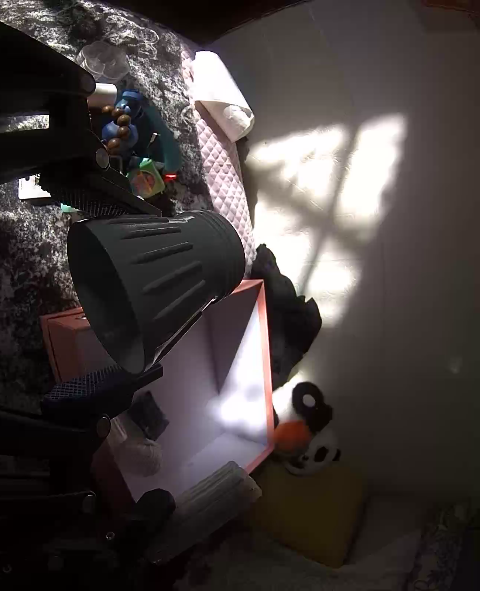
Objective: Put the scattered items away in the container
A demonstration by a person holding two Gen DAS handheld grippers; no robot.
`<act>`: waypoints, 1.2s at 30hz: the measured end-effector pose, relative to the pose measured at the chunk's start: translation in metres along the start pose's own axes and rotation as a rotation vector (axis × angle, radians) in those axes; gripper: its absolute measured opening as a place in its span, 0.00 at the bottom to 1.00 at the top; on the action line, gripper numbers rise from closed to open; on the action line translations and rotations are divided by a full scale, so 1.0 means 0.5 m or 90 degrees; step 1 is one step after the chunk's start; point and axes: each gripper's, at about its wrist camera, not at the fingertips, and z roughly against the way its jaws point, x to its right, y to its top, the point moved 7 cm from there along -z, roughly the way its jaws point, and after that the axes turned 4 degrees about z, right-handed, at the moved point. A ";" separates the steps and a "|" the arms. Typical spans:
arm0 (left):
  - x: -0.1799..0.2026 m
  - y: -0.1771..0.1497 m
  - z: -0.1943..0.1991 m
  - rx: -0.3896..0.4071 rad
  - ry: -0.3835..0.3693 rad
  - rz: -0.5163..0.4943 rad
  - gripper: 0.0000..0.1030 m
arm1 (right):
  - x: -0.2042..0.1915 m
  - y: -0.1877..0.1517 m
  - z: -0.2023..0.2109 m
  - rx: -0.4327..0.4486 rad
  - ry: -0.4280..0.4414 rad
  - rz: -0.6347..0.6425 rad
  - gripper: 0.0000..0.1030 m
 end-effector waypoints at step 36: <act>-0.286 -0.034 0.089 0.025 0.104 0.083 0.89 | -0.074 0.032 -0.015 0.070 -0.008 -0.031 0.71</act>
